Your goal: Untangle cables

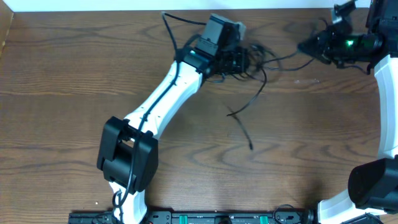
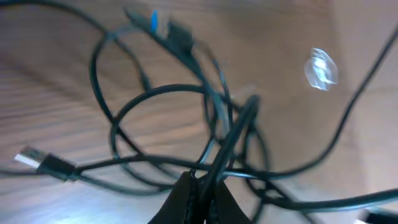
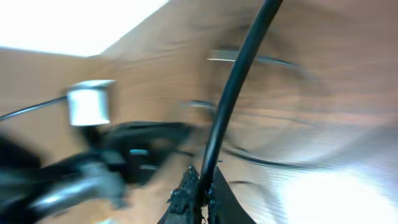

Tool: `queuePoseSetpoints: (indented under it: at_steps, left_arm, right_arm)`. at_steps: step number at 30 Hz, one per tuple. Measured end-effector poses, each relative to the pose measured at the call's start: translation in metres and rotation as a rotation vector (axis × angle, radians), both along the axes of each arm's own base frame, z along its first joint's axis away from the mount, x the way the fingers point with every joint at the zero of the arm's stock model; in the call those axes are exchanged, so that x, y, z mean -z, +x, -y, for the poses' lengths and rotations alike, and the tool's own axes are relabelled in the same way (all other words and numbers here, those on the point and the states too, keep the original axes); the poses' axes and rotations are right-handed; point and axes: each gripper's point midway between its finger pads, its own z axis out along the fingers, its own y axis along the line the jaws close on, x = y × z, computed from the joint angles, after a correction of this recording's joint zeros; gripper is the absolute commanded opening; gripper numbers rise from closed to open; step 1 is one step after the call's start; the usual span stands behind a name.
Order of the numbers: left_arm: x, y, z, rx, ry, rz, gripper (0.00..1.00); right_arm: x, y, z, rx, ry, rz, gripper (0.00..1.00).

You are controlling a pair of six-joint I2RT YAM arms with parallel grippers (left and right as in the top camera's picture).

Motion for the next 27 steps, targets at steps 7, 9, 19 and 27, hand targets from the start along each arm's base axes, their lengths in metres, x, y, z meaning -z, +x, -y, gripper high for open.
queuePoseSetpoints:
  at_steps: [7,9,19,27]
  left_arm:
    - [-0.038,0.017,-0.049,-0.118,0.101,0.134,0.07]
    - [-0.058,0.02,-0.064,-0.153,0.109,0.186,0.08]
    - [-0.188,-0.016,-0.098,-0.223,0.032,0.463,0.08]
    - [-0.15,-0.029,-0.106,-0.184,0.147,0.35,0.57]
  right_arm:
    - [0.033,-0.007,0.06,0.188,-0.303,-0.116,0.01]
    - [0.038,-0.011,0.079,0.245,-0.362,-0.148,0.01]
    - [0.042,-0.016,0.107,0.333,-0.463,-0.181,0.03]
    - [0.032,-0.009,0.066,0.125,-0.311,-0.083,0.59]
